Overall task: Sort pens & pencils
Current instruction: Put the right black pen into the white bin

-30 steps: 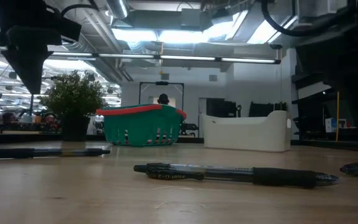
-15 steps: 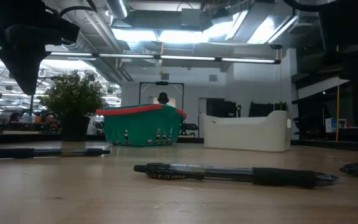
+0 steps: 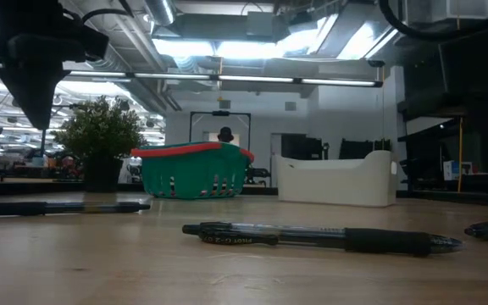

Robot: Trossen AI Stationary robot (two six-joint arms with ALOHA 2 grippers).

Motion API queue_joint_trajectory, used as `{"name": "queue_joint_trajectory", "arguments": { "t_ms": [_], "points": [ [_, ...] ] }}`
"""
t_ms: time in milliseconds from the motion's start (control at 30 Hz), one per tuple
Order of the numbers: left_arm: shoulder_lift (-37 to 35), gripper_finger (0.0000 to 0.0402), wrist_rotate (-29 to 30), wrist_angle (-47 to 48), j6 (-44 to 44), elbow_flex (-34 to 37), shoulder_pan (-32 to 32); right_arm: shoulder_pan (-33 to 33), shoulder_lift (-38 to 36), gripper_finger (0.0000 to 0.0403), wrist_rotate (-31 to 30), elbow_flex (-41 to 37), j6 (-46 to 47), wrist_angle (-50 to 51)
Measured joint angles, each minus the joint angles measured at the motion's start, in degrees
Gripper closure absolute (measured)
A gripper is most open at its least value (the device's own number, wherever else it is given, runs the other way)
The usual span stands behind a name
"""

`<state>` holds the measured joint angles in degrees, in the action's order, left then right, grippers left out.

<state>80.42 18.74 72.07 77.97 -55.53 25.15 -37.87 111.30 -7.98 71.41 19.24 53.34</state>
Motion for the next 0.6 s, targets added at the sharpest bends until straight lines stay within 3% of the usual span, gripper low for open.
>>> {"name": "queue_joint_trajectory", "arguments": {
  "t_ms": [267, 600],
  "points": [
    [0.0, 0.0359, 0.0, -0.2, -0.1, 0.0, -1.3, 1.2, 0.0, 0.0319, 0.7, -1.5, -0.3, -1.5],
    [0.0, 0.0359, 0.0, -0.2, -0.5, 0.0, -2.5, 1.3, 0.2, 0.0320, 0.9, 2.9, 0.2, 3.1]
  ]
}}
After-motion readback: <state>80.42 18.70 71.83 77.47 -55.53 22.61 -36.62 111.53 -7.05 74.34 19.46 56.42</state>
